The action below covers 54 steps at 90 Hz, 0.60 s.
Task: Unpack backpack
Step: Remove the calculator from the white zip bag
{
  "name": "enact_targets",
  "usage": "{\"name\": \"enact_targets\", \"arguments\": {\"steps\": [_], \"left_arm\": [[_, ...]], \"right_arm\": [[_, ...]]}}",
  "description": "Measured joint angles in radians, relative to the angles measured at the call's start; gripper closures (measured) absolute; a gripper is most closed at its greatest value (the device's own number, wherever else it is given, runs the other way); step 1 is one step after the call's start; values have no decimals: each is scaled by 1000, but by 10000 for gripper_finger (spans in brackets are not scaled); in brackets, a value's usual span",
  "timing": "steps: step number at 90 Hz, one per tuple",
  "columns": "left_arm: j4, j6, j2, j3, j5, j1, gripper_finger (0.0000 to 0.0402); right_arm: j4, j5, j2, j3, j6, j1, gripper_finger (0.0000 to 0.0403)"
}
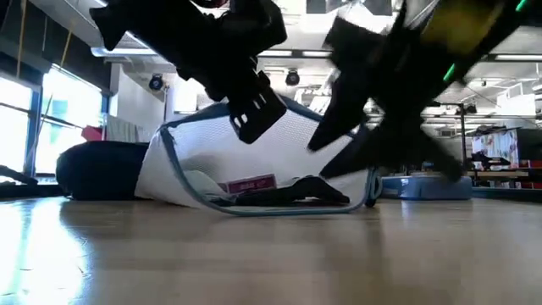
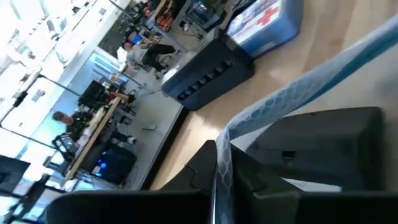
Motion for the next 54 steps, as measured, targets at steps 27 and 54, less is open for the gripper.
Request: {"name": "enact_targets", "arguments": {"steps": [27, 54], "left_arm": [[-1, 32, 0, 0, 24, -8, 401], [-3, 36, 0, 0, 27, -14, 401]], "right_arm": [[36, 74, 83, 10, -86, -121, 205], [-107, -9, 83, 9, -164, -144, 205]]}}
